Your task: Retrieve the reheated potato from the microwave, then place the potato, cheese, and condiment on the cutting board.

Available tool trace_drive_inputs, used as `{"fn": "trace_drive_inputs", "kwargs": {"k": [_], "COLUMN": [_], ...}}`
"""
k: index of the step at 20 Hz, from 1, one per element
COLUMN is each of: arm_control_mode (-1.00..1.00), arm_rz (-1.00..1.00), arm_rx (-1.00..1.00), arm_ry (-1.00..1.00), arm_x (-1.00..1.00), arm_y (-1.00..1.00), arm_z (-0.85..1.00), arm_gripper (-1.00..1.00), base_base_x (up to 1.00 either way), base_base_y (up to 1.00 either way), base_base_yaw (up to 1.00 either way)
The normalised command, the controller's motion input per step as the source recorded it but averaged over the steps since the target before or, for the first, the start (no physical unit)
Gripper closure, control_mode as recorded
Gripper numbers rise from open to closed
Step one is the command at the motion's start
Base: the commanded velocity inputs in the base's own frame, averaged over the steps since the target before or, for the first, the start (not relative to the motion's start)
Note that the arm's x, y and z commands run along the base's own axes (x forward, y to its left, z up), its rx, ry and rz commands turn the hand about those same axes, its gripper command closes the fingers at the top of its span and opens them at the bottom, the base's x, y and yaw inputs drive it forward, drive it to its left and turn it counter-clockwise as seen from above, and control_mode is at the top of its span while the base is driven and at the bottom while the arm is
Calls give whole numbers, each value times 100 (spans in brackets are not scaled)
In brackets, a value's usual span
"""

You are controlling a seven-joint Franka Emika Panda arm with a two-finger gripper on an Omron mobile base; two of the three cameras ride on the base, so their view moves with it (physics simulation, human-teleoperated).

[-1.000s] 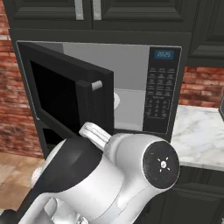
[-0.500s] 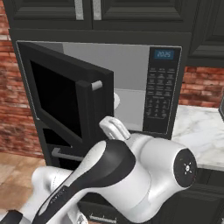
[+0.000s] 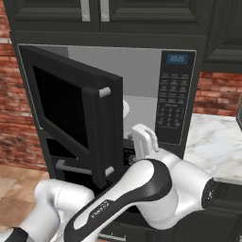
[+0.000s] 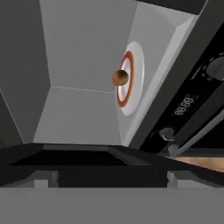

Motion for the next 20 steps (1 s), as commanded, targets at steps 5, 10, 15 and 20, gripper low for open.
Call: {"fn": "trace_drive_inputs", "kwargs": {"k": [5,10,15,20], "arm_control_mode": [-100,-100,-100,-100], "arm_rz": [0,0,8,18], "arm_rx": [23,9,0,0], "arm_ry": [0,-4,-12,-14], "arm_x": [58,50,41,9], "arm_y": [-15,-3,1,2], "arm_z": [-22,-12,-9,-5], "arm_gripper": [-100,-100,-100,-100], "base_base_x": [0,0,0,0], "base_base_y": [0,0,0,0], "base_base_yaw": [0,0,0,0]}}
